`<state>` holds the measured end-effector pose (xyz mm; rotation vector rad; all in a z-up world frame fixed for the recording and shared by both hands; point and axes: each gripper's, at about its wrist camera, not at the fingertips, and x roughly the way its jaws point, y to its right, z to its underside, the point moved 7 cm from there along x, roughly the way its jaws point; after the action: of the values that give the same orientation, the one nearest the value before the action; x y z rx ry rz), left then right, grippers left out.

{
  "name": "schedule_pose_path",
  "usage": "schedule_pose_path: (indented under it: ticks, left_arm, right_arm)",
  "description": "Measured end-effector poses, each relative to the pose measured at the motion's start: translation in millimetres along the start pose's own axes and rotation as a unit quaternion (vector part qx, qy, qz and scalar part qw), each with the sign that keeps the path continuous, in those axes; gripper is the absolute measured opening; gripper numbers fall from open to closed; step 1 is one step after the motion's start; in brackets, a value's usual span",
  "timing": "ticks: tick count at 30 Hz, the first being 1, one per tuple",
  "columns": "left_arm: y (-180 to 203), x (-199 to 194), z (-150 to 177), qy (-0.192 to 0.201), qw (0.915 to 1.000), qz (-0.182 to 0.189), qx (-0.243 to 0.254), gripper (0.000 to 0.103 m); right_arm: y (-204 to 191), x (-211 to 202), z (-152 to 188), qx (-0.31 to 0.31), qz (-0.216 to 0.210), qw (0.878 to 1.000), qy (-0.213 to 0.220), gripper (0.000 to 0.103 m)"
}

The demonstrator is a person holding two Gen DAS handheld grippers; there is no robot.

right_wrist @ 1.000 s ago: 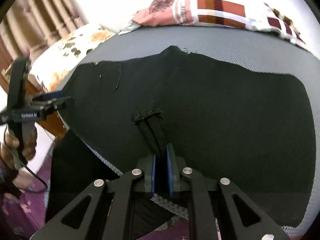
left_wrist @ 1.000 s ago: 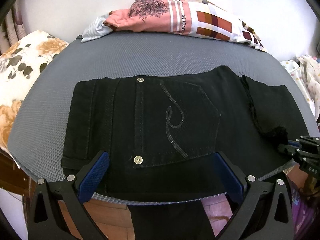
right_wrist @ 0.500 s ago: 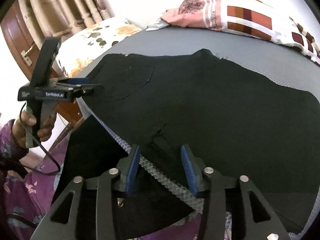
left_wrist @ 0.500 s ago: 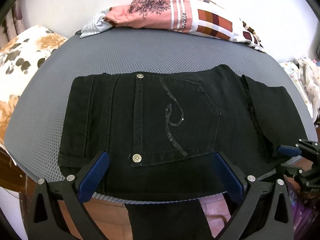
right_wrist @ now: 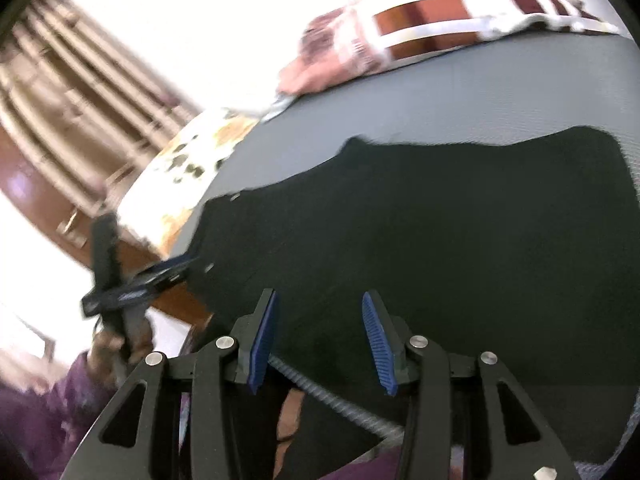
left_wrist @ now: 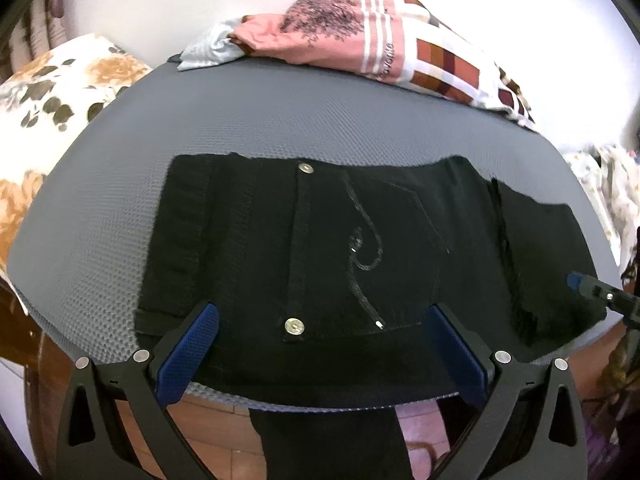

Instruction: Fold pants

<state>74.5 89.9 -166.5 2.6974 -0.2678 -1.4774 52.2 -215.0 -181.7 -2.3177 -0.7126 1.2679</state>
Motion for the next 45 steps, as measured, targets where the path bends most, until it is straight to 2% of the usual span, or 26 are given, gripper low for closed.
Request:
schedule_pose_path:
  ticks: [5,8,10,13,15,18,22,26,29,31,33,35,38,40,43,45]
  left_arm:
    - [-17,-9,-8,0.010,0.9994,0.004,-0.034,0.103]
    - [-29,-8,-10,0.002,0.9980,0.013,-0.062,0.103]
    - [-36,-7,-10,-0.003,0.9974,0.012,-0.070,0.103]
    - [-50,-13,-13,-0.003,0.9977,-0.017,-0.065,0.103]
    - [-61,-19,-15,0.004,0.9972,-0.021,-0.072,0.103]
    - [-85,-24,-14,-0.001,0.9936,0.006,-0.113,0.103]
    - [-110,-13,-3,-0.028,0.9856,0.057,-0.157,0.103]
    - [-127,1,6,-0.047,0.9815,0.069,-0.173,0.102]
    - [-132,6,16,-0.064,0.9709,0.100,-0.208,0.102]
    - [-133,4,19,-0.064,0.9650,0.114,-0.227,0.102]
    - [-131,4,22,-0.066,0.9556,0.146,-0.247,0.102]
    - [-128,10,27,-0.079,0.9522,0.152,-0.253,0.101]
    - [-124,11,27,-0.080,0.9569,0.145,-0.239,0.101]
    - [-117,13,26,-0.084,0.9571,0.155,-0.230,0.101]
    - [-103,17,23,-0.086,0.9480,0.201,-0.231,0.101]
    - [-102,18,19,-0.084,0.9467,0.206,-0.233,0.101]
  right_arm:
    - [-17,27,17,-0.042,0.024,0.998,-0.042,0.031]
    - [-31,42,35,-0.083,0.035,0.993,-0.077,0.031]
    - [-37,42,38,-0.115,0.052,0.989,-0.073,0.031]
    - [-43,29,28,-0.104,0.027,0.993,-0.045,0.030]
    - [-45,19,18,-0.087,0.009,0.996,-0.021,0.030]
    - [-40,12,9,-0.043,-0.018,0.999,0.001,0.031]
    - [-28,26,21,-0.007,-0.018,1.000,-0.020,0.032]
    - [-31,40,30,-0.009,-0.011,0.999,-0.039,0.034]
    - [-32,40,31,-0.014,-0.012,0.999,-0.038,0.041]
    - [-32,40,33,-0.014,-0.012,0.999,-0.040,0.042]
    - [-32,42,31,-0.012,-0.015,0.999,-0.040,0.044]
    - [-31,44,30,-0.009,-0.018,0.999,-0.040,0.046]
    - [-31,43,31,-0.009,-0.020,0.999,-0.040,0.048]
    - [-30,42,31,-0.008,-0.022,0.999,-0.039,0.049]
    - [-32,43,29,-0.005,-0.027,0.999,-0.039,0.052]
    - [-33,44,28,-0.006,-0.028,0.999,-0.039,0.054]
